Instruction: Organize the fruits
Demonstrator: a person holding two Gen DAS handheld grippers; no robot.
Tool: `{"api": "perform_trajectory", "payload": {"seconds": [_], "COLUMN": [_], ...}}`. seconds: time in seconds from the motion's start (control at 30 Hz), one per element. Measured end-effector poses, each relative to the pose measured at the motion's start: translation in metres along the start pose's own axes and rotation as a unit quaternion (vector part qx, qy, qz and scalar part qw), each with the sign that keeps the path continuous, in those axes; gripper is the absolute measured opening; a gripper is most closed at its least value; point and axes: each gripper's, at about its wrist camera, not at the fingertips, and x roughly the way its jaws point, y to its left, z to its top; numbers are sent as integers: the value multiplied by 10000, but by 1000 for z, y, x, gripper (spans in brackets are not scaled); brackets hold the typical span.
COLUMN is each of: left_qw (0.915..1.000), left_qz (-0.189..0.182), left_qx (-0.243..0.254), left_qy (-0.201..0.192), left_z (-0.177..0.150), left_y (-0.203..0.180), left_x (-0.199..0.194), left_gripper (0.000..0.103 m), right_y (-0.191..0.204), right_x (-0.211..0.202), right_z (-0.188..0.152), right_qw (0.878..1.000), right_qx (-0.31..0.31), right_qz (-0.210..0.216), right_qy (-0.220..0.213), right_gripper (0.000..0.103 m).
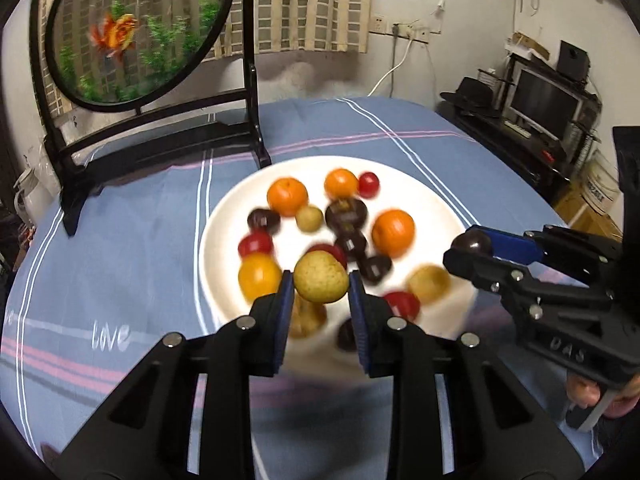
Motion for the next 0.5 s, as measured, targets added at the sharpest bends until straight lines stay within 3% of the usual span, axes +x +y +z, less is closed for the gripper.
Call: {"api": "perform_trajectory", "payload": {"seconds": [0.03,0.1,0.13,0.17,0.33,0.4,0.43,0.5], "left_qw": [9999,9993,9981,9956,9957,9958,9958,9954], "left_qz": [93,361,607,937,922,898,899,911], "left_qx": [-6,-25,-48,-77,-111,-151,-170,-215], "left_qy": [59,129,116,24,-36,-80,-110,-203], "left_z": [7,12,13,12,-5,-16,-20,-35], "left_y": [1,2,3,5,13,14,14,14], "left_x": [12,22,24,20,-9,-27,-34,-54], "left_gripper": [29,58,76,85,93,94,96,99], "right_y": [-2,-8,-12,-16,-11,-7,-5,2], "right_x": [8,22,25,23,-14,-32,-42,-63], "right_z": [5,12,14,14,1,-10,-16,-34], "right_qw": [10000,9999,9997,9994,9999,10000,9999,9996], "right_qx": [-10,104,206,324,109,59,21,-147], "right_qz": [-11,7,27,66,-6,57,80,134], "right_qy": [-5,71,120,113,0,-27,-77,-196], "right_gripper": [33,43,55,64,69,86,102,102]}}
